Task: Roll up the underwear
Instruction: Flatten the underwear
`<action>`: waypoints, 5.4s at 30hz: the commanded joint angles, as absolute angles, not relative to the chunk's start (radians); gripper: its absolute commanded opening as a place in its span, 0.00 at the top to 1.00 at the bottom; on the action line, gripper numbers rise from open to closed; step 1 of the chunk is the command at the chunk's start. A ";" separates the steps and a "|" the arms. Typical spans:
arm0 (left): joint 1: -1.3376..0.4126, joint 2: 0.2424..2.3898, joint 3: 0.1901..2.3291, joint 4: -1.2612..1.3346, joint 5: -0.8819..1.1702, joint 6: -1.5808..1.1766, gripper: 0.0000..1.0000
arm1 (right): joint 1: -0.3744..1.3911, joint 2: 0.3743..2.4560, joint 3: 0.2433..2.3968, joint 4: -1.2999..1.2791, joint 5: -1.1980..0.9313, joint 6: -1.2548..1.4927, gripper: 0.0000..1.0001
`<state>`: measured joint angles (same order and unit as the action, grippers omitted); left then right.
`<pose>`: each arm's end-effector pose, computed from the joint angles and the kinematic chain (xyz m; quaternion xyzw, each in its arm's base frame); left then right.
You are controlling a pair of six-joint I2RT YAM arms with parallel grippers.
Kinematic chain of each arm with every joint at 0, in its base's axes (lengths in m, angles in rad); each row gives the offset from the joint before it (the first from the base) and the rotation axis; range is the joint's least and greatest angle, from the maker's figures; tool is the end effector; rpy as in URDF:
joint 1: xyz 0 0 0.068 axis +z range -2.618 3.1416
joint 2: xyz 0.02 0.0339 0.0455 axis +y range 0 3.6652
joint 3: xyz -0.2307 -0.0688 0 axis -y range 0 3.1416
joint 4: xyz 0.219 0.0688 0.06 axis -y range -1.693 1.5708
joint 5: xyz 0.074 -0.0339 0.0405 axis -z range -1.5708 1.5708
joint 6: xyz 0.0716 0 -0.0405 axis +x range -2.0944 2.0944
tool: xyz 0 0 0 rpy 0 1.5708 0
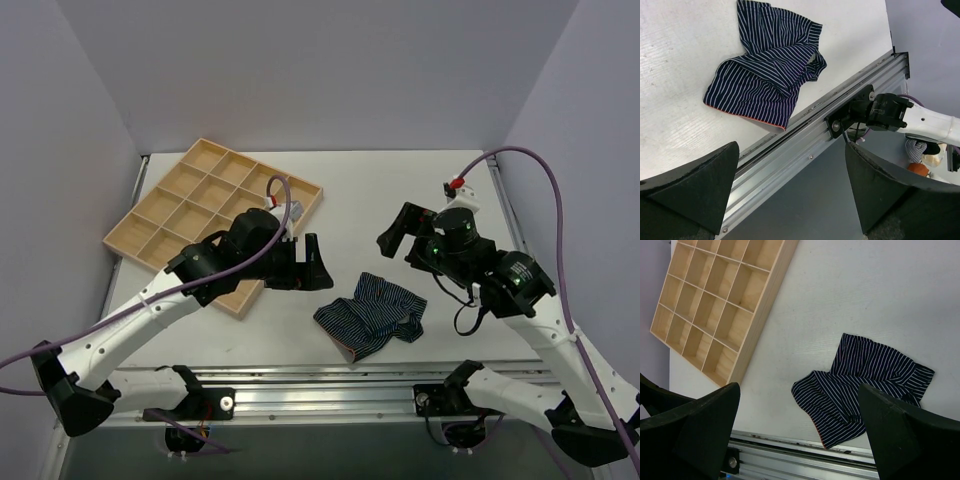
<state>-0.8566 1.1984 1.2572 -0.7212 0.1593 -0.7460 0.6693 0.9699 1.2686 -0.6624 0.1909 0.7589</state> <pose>0.1652 -0.2079 0.3122 0.0844 0.8925 -0.3639 0.2529 0.1779 0.1234 0.3742 0.0907 0.8163 0.3107 0.4783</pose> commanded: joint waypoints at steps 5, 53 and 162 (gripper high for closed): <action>-0.867 1.233 1.174 -0.650 0.110 -0.739 0.07 | 0.675 1.040 1.247 -0.779 0.287 0.736 0.00; -0.885 1.635 1.209 -0.453 0.086 -0.580 0.98 | 0.390 1.483 0.862 -0.456 0.167 0.732 0.63; -0.632 1.703 0.992 -0.404 0.229 -0.566 0.37 | 0.339 1.253 0.545 -0.362 -0.029 0.850 0.85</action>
<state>-0.6392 1.7016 0.9936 -0.4534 0.2188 -0.5724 0.3355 1.2568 0.5507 -0.3309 -0.0757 0.8600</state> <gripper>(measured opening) 0.633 0.152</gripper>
